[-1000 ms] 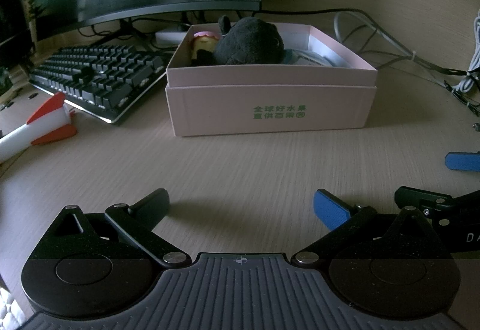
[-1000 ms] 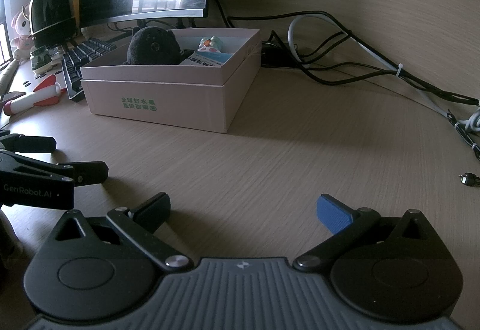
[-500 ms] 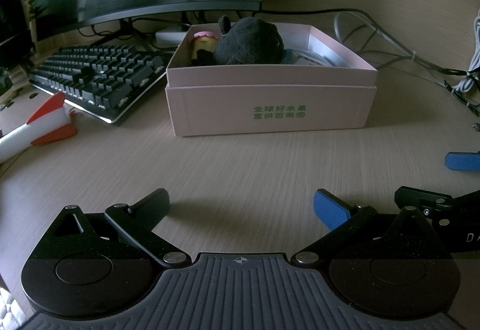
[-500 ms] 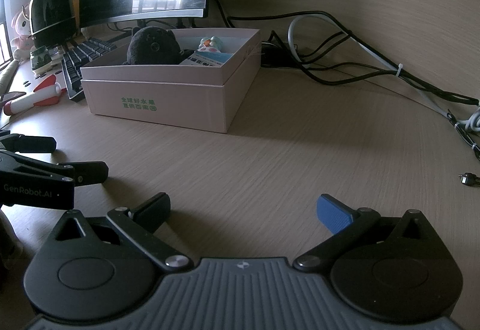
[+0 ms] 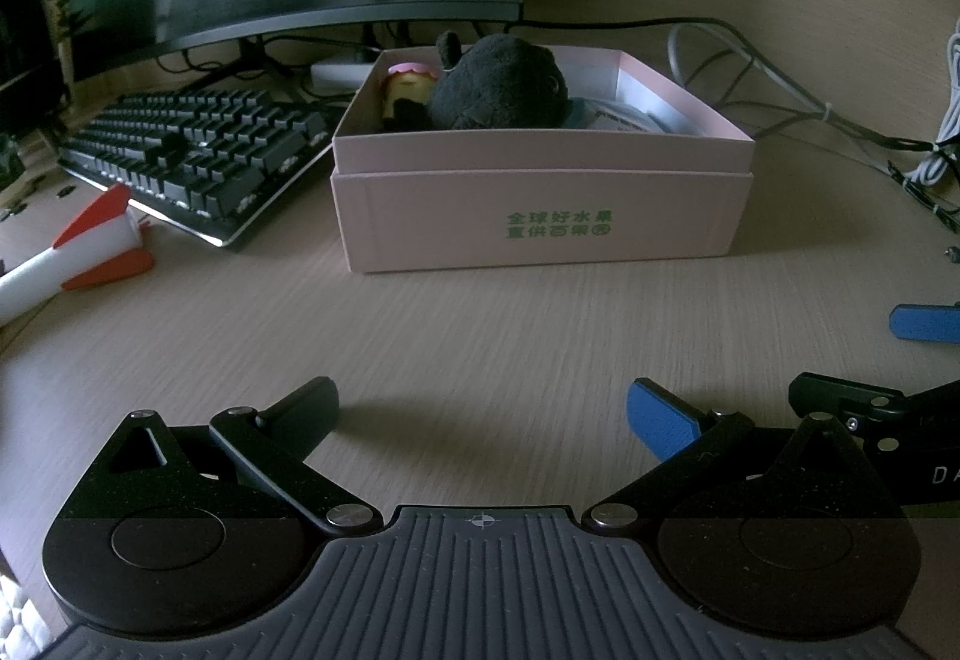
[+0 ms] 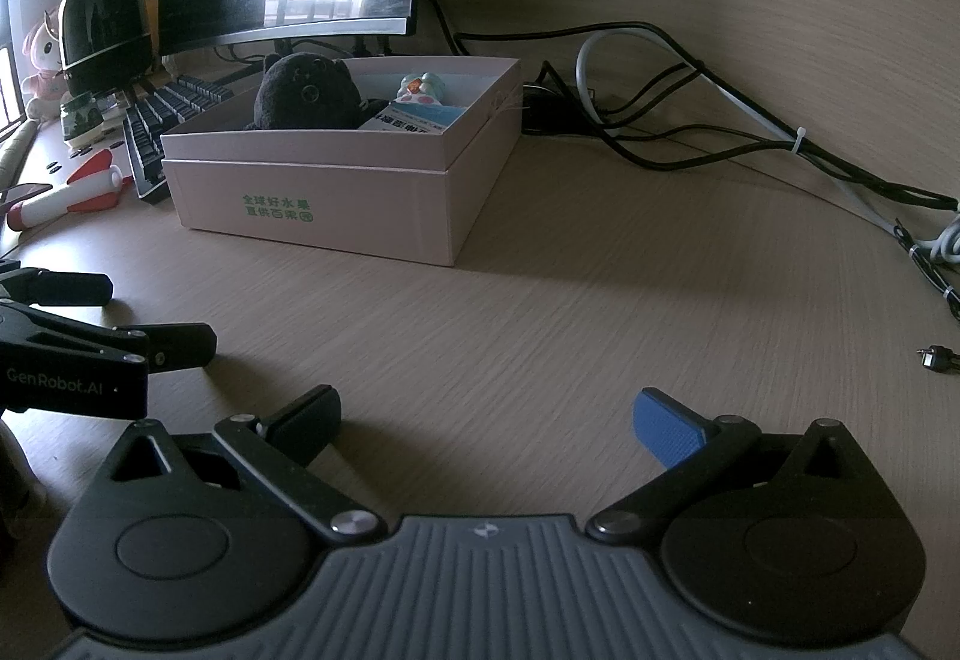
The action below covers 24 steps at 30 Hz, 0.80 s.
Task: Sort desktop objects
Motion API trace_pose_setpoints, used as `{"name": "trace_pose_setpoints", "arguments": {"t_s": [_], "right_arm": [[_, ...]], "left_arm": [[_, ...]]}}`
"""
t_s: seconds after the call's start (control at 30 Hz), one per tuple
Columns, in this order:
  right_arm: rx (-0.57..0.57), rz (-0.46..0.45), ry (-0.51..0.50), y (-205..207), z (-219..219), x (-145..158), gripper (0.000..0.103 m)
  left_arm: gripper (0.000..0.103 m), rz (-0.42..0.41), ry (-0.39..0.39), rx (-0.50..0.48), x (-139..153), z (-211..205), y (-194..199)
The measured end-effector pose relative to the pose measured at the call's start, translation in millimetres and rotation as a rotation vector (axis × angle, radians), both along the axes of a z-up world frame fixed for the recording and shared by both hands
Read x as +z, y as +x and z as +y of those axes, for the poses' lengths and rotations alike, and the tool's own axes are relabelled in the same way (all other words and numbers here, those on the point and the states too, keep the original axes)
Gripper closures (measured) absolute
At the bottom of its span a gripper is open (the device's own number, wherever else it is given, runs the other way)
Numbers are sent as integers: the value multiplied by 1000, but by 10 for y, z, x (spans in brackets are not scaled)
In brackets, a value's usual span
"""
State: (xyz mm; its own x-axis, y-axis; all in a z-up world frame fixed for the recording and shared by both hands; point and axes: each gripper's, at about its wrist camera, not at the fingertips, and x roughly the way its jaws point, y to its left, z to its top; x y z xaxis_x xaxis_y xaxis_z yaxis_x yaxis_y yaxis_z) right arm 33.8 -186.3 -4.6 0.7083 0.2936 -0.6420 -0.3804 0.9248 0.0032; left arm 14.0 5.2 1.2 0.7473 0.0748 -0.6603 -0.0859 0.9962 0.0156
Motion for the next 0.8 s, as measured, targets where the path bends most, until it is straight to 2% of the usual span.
{"name": "trace_pose_setpoints", "arguments": {"t_s": [0.8], "right_arm": [[0, 0, 0, -3, -2, -2, 0]], "left_arm": [[0, 0, 0, 2, 1, -3, 8]]}}
